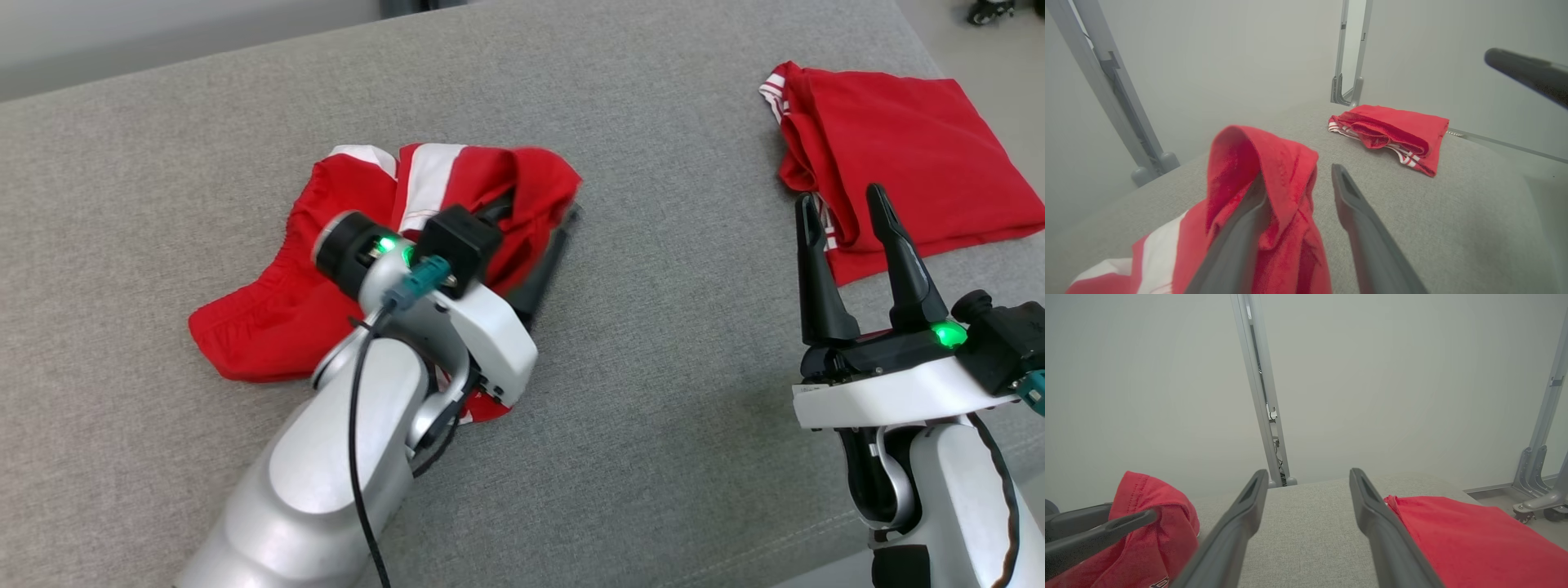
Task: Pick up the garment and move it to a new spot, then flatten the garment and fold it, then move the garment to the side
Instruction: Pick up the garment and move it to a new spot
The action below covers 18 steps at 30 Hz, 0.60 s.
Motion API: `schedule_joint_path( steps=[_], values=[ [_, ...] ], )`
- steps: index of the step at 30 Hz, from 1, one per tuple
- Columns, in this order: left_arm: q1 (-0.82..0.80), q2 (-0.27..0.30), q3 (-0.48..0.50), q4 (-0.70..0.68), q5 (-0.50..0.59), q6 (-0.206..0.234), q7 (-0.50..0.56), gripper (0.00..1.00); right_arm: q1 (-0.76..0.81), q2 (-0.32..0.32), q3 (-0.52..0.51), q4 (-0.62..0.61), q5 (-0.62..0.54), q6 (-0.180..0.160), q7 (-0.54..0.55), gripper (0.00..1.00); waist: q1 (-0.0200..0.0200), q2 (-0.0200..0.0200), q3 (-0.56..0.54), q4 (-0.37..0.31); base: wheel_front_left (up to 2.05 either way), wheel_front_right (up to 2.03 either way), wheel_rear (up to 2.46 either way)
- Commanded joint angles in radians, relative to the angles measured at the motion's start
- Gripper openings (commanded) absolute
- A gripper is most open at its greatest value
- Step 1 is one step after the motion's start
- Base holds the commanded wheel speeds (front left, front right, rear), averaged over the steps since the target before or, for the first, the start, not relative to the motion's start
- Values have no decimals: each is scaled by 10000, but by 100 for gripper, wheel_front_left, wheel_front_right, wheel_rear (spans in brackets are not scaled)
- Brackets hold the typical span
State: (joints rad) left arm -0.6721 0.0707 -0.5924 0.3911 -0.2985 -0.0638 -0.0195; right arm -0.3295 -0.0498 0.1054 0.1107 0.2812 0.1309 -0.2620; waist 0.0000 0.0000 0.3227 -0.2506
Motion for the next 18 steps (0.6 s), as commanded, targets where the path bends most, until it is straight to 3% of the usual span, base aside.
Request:
schedule_joint_path(
  steps=[1, 11, 18],
  values=[
    [-179, -2, -95, 96, -32, -72, -99, 100, -27, -34, -28, -37, 32, -5, -46, 100, 0, 0, 52, -70, 0, 0, 0],
    [-392, -98, -211, 428, -505, -58, -760, 100, 89, -39, -92, -22, -159, -5, -45, 100, 0, 0, -320, 496, 0, 0, 0],
    [34, 535, 440, 128, -683, 322, -1512, 100, 289, -36, -110, 119, -458, -5, -34, 100, 0, 0, -769, 1374, 0, 0, 0]
  ],
)
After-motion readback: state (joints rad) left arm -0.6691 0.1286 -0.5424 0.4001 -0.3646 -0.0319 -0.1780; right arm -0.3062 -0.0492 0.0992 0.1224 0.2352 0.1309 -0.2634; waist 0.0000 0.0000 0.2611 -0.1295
